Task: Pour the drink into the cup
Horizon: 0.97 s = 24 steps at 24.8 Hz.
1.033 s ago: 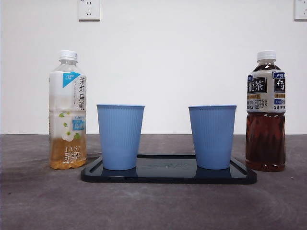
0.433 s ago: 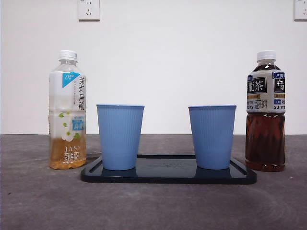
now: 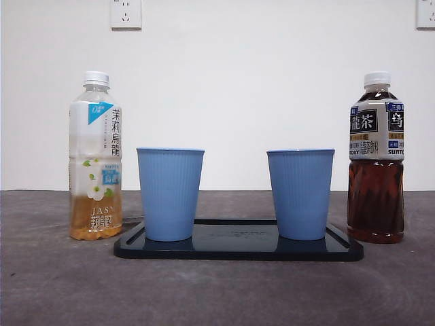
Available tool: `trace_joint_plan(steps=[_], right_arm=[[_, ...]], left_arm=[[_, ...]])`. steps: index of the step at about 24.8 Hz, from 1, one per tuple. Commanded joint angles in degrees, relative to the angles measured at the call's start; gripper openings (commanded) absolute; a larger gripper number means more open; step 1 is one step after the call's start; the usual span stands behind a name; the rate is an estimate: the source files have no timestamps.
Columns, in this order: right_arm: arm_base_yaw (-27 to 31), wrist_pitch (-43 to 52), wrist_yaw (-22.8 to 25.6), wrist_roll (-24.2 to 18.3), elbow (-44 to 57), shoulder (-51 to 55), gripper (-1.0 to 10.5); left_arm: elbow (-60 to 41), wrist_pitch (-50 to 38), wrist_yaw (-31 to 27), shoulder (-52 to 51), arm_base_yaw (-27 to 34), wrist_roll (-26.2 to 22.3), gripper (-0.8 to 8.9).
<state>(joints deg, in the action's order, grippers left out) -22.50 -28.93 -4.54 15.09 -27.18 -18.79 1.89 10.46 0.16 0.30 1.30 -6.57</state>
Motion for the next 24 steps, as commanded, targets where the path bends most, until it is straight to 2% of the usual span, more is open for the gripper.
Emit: trace_joint_plan(steps=[1,15,19,24], right_arm=[[-0.39,0.59,0.04,0.55,-0.57,-0.15,0.1],[-0.39,0.59,0.04,0.55,-0.57,-0.15,0.1],[2.49,2.95,5.18,-6.60,0.02,1.14,0.1],[13.94,16.70,4.09,-12.28,9.14,8.39,0.1]], left_arm=[[-1.09,0.42,0.00,-0.11,0.13,0.02,0.07],[-1.09,0.42,0.00,-0.11,0.13,0.00,0.07],[-1.09,0.42,0.00,-0.11,0.13,0.00,0.07],[-1.09,0.42,0.00,-0.11,0.13,0.00,0.07]])
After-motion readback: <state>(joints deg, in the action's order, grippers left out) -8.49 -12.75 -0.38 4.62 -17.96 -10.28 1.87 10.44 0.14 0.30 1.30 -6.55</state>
